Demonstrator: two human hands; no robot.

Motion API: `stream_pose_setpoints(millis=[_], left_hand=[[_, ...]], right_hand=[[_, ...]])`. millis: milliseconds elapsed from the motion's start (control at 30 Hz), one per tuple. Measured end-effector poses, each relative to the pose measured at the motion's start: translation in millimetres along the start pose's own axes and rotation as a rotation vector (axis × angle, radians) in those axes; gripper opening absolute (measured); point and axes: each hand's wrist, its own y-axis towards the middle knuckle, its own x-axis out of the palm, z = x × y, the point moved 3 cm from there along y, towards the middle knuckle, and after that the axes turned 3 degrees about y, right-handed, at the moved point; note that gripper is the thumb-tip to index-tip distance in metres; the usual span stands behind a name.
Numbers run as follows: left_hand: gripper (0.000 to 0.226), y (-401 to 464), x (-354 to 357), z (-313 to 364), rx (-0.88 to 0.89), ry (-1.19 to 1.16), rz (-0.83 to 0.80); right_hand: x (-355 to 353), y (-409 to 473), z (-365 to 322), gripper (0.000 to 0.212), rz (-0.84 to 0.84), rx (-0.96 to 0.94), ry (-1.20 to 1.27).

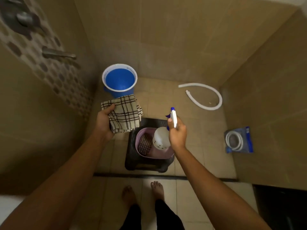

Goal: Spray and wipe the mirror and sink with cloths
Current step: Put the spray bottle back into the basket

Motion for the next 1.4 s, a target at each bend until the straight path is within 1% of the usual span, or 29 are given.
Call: stream_pose_setpoints(millis=[133,267,500,567,667,800,933,1100,1167,1233,1300,1333,1400], left_hand=[[0.032,25,-3,-23,-0.086,0.019,-0.007],[0.032,44,-4,-43,-0.155,-0.001,-0.016],[0.029,70,-11,-78,-0.185,0.022,-0.002],[0.029,74,-15,-85,-0.187,0.05,0.005],[0.029,78,-21,-93,-0.188,0.076,0.018],[0.03,81,-26,-100,-0.19,0.072,0.02],[0.03,84,-28,-102,-0.194,0.072,0.042],[0.029,82,-27,-103,-0.195,0.061,0.041],[0.029,79,-25,-101,-0.191,0.052,0.038],[0.029,76,-23,-98,-0.188,0.04,0.039],[0.03,71,-20,-93,-0.181,0.027,0.044],[0.031,67,-17,-89,-0.174,0.017,0.043],[0.031,59,-11,-81,-0.155,-0.003,0.037]], right_hand=[[5,1,47,0.032,0.03,0.12,-0.078],[9,-1,79,0.023,0.048,0.192,-0.177],[31,-1,123,0.018,0.055,0.337,-0.3],[36,-2,132,0.022,0.06,0.374,-0.332],[45,-3,143,0.034,0.073,0.393,-0.371],[49,-8,152,0.035,0.101,0.441,-0.368],[53,-10,155,0.04,0.095,0.385,-0.38],[59,-18,162,0.043,0.073,0.416,-0.392],[58,-17,160,0.044,0.036,0.445,-0.331],[54,-12,157,0.042,-0.015,0.37,-0.334],[46,-9,150,0.042,-0.035,0.338,-0.417],[42,-7,144,0.043,-0.049,0.309,-0.452],[36,-1,132,0.051,-0.099,0.181,-0.489]])
